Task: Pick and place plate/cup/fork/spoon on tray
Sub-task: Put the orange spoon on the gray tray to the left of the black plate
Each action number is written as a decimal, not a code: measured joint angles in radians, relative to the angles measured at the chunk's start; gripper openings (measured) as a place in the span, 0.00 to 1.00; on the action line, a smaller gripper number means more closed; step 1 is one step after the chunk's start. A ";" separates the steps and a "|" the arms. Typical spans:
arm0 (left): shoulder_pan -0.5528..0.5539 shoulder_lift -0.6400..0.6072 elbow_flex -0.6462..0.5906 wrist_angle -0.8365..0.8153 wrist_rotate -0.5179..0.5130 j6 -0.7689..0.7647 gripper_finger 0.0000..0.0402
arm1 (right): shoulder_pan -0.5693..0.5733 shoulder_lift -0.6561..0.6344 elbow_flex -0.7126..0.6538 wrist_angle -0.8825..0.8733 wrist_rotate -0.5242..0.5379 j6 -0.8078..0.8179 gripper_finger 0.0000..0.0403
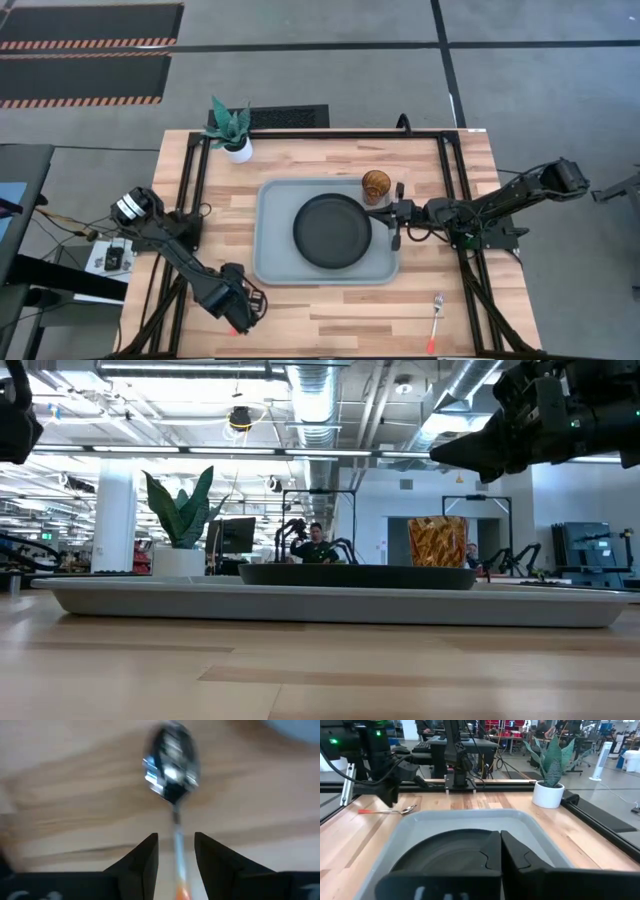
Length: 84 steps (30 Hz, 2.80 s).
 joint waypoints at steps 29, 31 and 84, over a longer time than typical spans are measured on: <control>0.011 -0.011 -0.111 0.174 0.048 0.101 0.02 | 0.000 0.000 0.000 0.001 0.000 0.001 0.02; 0.011 -0.027 -0.113 0.169 0.045 0.108 0.02 | -0.002 0.000 0.000 0.001 0.001 0.001 0.03; 0.829 -0.212 -0.111 0.129 -0.159 1.014 0.00 | -0.001 0.000 0.000 -0.018 0.001 0.000 0.02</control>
